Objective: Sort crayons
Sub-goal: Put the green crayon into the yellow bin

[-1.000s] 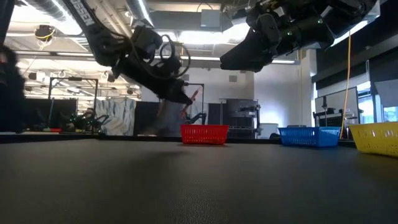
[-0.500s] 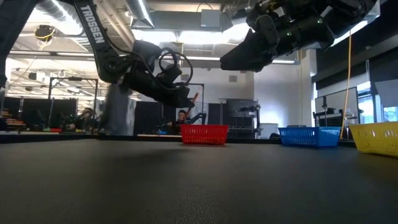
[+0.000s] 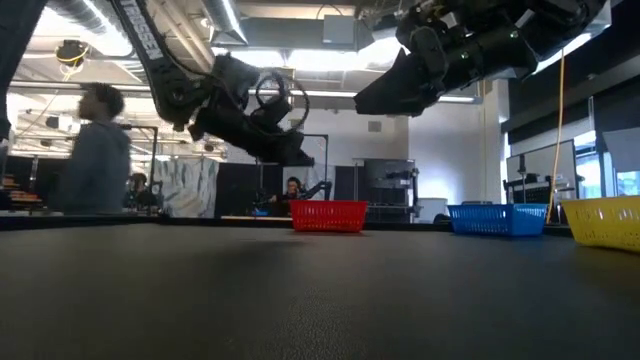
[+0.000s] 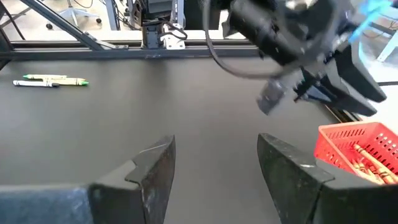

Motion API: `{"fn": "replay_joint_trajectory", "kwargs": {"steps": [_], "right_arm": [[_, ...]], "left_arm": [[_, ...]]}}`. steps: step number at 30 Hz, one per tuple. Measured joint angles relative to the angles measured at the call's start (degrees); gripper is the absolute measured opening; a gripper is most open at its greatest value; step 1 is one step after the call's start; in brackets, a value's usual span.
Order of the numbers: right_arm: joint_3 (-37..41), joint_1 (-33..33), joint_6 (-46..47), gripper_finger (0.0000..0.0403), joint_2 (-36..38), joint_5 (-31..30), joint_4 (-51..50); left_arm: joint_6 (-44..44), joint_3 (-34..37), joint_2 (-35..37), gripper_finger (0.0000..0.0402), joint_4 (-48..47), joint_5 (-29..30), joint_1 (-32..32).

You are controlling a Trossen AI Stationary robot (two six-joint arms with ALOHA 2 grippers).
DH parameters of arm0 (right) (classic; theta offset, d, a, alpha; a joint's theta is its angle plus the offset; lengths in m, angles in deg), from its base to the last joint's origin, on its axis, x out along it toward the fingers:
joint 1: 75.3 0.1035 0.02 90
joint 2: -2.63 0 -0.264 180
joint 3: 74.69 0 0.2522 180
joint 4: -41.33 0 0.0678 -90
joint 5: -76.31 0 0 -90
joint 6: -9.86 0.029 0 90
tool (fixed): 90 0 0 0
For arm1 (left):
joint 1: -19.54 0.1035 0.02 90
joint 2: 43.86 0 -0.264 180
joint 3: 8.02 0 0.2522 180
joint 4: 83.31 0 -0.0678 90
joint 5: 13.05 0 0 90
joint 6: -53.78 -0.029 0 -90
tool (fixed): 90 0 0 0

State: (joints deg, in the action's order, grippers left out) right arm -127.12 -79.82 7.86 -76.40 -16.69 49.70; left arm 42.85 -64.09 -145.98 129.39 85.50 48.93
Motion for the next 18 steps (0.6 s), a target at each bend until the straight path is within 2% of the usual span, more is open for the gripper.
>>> {"fn": "replay_joint_trajectory", "kwargs": {"steps": [4,11,18], "right_arm": [[0.00,0.00,-0.02,0.0225,0.00,-0.02,-1.01],[0.00,0.00,1.74,0.0225,0.00,0.74,-1.11],[0.00,0.00,1.73,0.0225,0.00,1.05,-1.07]], "left_arm": [[-1.04,0.00,5.83,0.0116,-8.16,-0.07,-2.67],[-3.11,-0.07,16.71,0.0117,-30.33,0.10,-10.15],[2.31,-0.07,23.47,0.0116,-49.56,0.73,-20.24]]}}
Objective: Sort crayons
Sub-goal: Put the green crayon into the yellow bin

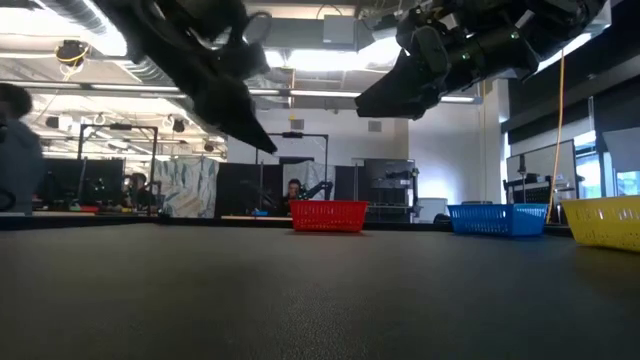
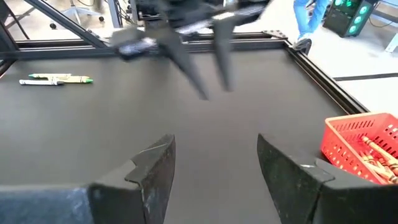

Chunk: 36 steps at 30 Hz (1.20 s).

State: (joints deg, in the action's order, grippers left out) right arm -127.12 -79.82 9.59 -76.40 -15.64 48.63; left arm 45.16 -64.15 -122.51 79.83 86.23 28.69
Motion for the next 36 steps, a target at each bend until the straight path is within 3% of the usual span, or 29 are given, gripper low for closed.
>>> {"fn": "replay_joint_trajectory", "kwargs": {"steps": [7,17,21,26,29,36], "right_arm": [[0.00,0.05,-1.63,0.0225,0.00,0.04,-0.06],[0.00,7.56,-3.19,0.0225,0.02,1.50,3.50],[0.00,9.67,-3.20,0.0225,0.02,0.24,3.37],[0.00,11.42,-2.85,0.0225,0.02,0.02,3.08],[0.00,12.29,-2.51,0.0225,0.02,0.00,2.76],[0.00,12.37,-1.18,0.0225,0.02,-0.06,2.78]], "left_arm": [[10.96,0.00,3.96,0.0115,-9.95,0.86,-12.21],[32.58,-0.81,2.96,0.0115,-13.91,11.46,-31.74],[42.43,-4.73,2.53,0.0115,-21.68,14.15,-37.34],[57.06,-9.89,2.16,0.0115,-34.95,13.45,-40.92],[67.19,-11.40,2.16,0.0115,-40.99,10.16,-42.27],[85.90,-9.73,2.14,0.0115,-44.55,2.58,-45.88]]}}
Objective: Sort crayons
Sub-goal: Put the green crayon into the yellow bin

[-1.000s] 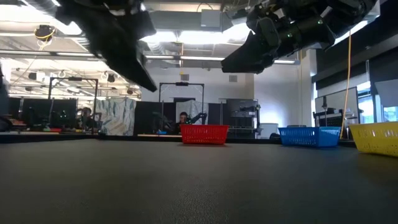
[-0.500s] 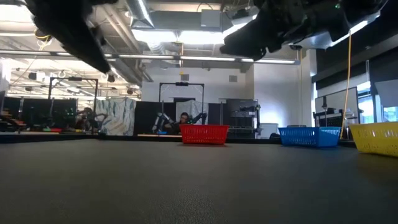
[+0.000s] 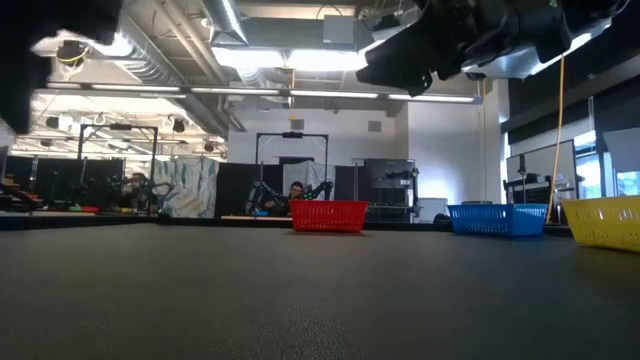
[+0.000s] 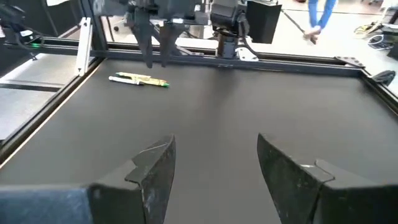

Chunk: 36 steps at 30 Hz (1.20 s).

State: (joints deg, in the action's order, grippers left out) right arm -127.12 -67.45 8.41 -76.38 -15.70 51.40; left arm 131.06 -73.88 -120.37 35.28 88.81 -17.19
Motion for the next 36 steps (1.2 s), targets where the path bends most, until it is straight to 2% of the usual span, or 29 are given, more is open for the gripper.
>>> {"fn": "replay_joint_trajectory", "kwargs": {"steps": [8,17,21,25,31,36], "right_arm": [[0.00,0.00,0.07,0.0225,0.00,-0.53,-0.46],[0.00,0.00,0.09,0.0225,0.00,-0.55,-1.64],[0.00,0.00,0.09,0.0225,0.00,-0.55,-1.71],[0.00,0.00,0.13,0.0225,0.00,-0.55,-1.73],[0.00,0.00,0.13,0.0225,0.00,-0.57,-1.70],[0.00,0.00,0.13,0.0225,0.00,-0.55,-1.37]], "left_arm": [[12.51,5.04,0.02,0.0115,-0.07,-4.02,-5.02],[26.39,12.51,0.00,0.0115,8.40,-17.67,-10.74],[31.03,13.44,-0.02,0.0115,13.67,-18.06,-14.37],[35.11,13.51,-2.01,0.0115,14.54,-18.08,-17.39],[35.78,13.54,-7.60,0.0115,24.47,-18.92,-19.71],[36.41,13.31,-10.99,0.0115,25.41,-20.47,-19.78]]}}
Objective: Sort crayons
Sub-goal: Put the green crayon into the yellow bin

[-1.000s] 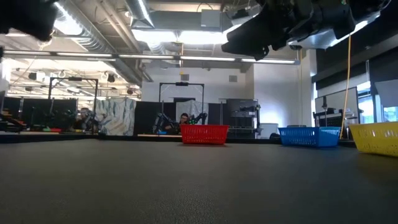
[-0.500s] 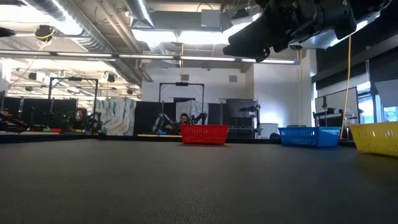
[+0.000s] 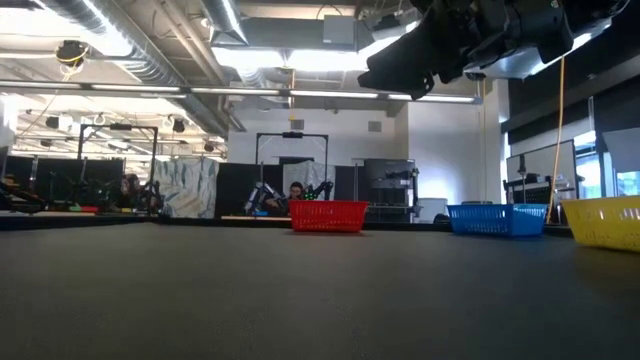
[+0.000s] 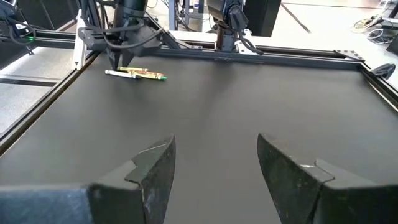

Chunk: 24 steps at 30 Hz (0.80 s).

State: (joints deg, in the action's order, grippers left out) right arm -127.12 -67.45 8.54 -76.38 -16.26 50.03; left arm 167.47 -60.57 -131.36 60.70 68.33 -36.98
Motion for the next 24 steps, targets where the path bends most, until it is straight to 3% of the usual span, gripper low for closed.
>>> {"fn": "replay_joint_trajectory", "kwargs": {"steps": [8,24], "right_arm": [[0.00,0.00,-0.02,0.0225,0.00,-0.02,0.13],[0.00,0.00,-0.04,0.0225,0.00,-0.02,0.13]], "left_arm": [[0.20,0.00,-0.31,0.0110,-0.67,-1.23,0.00],[0.01,0.15,-0.42,0.0006,-2.33,-2.46,0.00]]}}
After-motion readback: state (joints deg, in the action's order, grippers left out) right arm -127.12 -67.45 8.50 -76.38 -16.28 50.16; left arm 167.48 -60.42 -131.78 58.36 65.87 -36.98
